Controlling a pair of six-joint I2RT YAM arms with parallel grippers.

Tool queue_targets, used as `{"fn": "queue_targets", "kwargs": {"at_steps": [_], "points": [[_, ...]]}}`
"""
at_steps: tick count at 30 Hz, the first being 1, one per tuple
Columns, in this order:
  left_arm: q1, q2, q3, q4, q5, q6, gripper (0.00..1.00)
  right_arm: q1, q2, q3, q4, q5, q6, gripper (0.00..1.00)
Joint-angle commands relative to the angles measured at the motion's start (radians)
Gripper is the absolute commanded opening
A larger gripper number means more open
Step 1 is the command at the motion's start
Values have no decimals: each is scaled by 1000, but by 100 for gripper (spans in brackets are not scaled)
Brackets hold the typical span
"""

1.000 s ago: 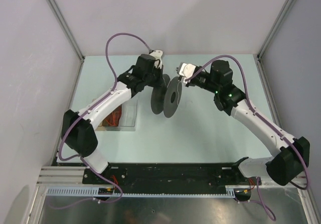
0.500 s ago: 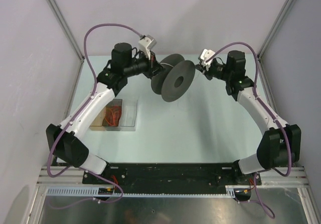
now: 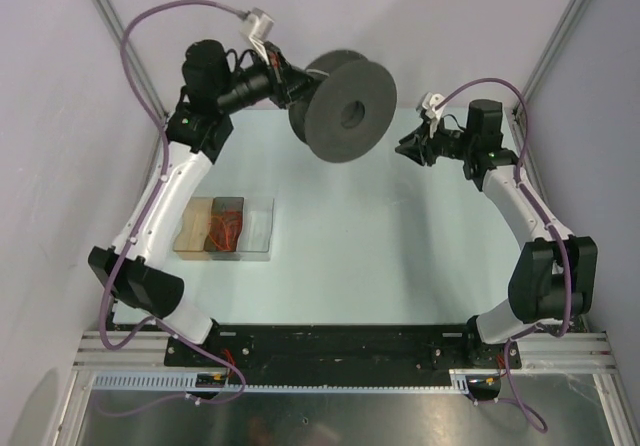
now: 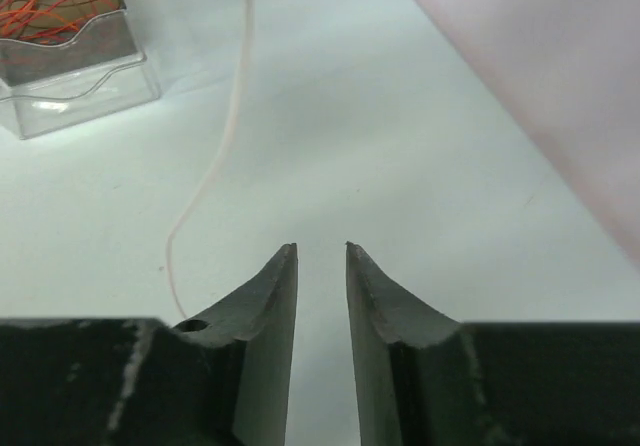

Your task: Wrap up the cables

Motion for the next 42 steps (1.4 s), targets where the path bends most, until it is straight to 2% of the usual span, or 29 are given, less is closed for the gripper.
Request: {"fn": "queue_targets", "kwargs": {"at_steps": [1,7,11,15,16,19,24,28,34,38,42], "points": [[24,-32,107,162,5,-142,0,-2,-3,-7,-60,-27,68,35],[66,12,186,216,-62,-298,0,-4,-32,-42,-45,-1,91,63],[81,20,208,271,-86,-343,0,-3,-46,-65,8,35,129,74],[94,17,210,297,-92,-368,0,-5,-48,-71,42,87,160,94],[98,15,210,302,-91,-373,0,-6,-47,-72,49,103,167,97],[105,14,211,314,-86,-383,0,-16,-39,-73,74,110,179,99],[112,19,216,334,-72,-402,0,-46,-8,-74,113,14,177,99],[112,33,228,353,-44,-427,0,-52,32,-75,228,73,246,99],[113,59,246,374,-19,-465,0,-62,81,-104,491,214,393,99],[113,64,247,386,-14,-480,0,-43,128,-105,598,196,467,99],[113,57,238,388,-16,-467,0,0,135,-105,579,133,428,99]]}}
